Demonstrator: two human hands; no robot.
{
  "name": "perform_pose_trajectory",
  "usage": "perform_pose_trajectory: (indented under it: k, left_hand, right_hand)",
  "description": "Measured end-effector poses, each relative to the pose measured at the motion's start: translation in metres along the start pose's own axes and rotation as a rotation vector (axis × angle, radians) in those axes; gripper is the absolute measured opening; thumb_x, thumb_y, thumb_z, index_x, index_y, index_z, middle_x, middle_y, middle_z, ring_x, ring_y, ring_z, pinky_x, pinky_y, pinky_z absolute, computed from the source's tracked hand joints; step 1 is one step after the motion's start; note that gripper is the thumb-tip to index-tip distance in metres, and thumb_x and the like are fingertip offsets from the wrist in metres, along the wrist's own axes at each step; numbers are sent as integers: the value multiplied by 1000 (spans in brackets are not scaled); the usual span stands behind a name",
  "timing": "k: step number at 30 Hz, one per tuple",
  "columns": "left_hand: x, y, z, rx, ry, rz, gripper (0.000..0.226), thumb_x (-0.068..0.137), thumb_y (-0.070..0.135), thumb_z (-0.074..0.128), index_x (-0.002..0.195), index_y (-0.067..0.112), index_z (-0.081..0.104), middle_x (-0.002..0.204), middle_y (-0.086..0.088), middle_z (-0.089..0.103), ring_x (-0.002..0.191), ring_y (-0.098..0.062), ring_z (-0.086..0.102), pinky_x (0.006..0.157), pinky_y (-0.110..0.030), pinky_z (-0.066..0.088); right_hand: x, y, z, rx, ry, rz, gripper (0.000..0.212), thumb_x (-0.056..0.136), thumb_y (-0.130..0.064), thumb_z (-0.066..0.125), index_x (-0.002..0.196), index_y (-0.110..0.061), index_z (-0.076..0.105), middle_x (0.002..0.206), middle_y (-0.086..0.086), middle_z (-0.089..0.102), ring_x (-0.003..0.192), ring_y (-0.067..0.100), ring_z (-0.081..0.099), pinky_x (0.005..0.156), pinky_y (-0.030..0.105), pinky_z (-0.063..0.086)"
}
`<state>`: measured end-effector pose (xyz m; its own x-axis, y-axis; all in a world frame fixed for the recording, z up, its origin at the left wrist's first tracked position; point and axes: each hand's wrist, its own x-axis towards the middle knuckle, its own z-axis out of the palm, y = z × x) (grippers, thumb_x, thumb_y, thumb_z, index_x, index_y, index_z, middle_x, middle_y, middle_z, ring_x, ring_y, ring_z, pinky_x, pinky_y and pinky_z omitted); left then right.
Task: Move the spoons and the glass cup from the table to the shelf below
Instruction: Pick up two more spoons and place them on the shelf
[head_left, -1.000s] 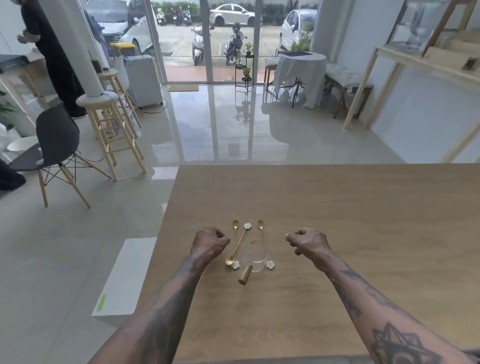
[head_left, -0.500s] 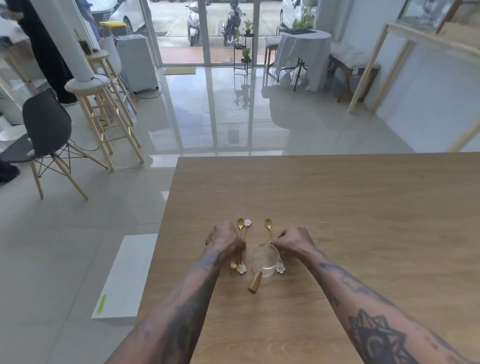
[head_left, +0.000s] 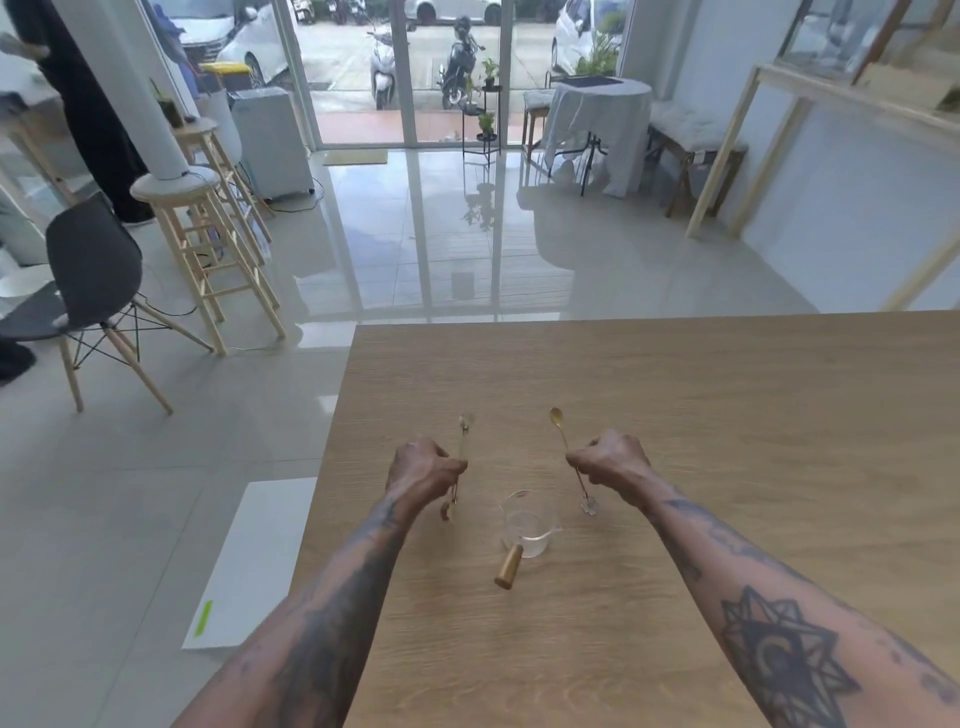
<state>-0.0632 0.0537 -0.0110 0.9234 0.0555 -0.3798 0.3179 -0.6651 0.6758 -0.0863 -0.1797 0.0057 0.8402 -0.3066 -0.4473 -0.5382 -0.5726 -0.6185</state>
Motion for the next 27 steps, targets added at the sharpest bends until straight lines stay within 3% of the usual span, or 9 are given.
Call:
perform_pose_trajectory:
  k: [4,14,22,25,27]
  left_hand:
    - [-12,27,-27,-89,87,88,20,85,22,70,87,4,78,86,-12,77,84,-26,74,81,-40,62]
    - [-114,100,-74,-216,211,321,20,87,25,72,85,6,79,87,-12,77,80,-23,71,76,-37,58]
    - [-240,93,-73,-249,303,373,17,85,27,73,82,12,79,84,-13,78,79,-26,73,81,-41,60]
    - [-284,79,-56,-268,317,377,20,85,28,74,88,8,79,84,-12,77,72,-22,71,75,-35,59]
    - [-310,66,-42,-284,299,369,23,86,26,74,93,5,79,83,-11,77,67,-19,68,69,-29,57]
  right_hand:
    - [-16,-21,-35,120,79,-130,7,83,-15,66,80,-10,63,77,11,57,73,21,52,67,32,43]
    - [-117,-58,-114,255,181,-359,11,83,-15,66,77,-8,60,76,13,52,73,23,48,67,32,38]
    - [-233,-16,-137,282,173,-445,19,86,-19,67,81,-1,70,77,16,58,67,23,50,57,30,37]
    - [-268,15,-135,300,168,-443,29,85,-19,68,89,9,74,78,16,60,64,22,50,53,26,37]
    - [-289,35,-129,297,160,-428,21,83,-18,68,83,1,74,77,15,60,64,22,50,50,25,36]
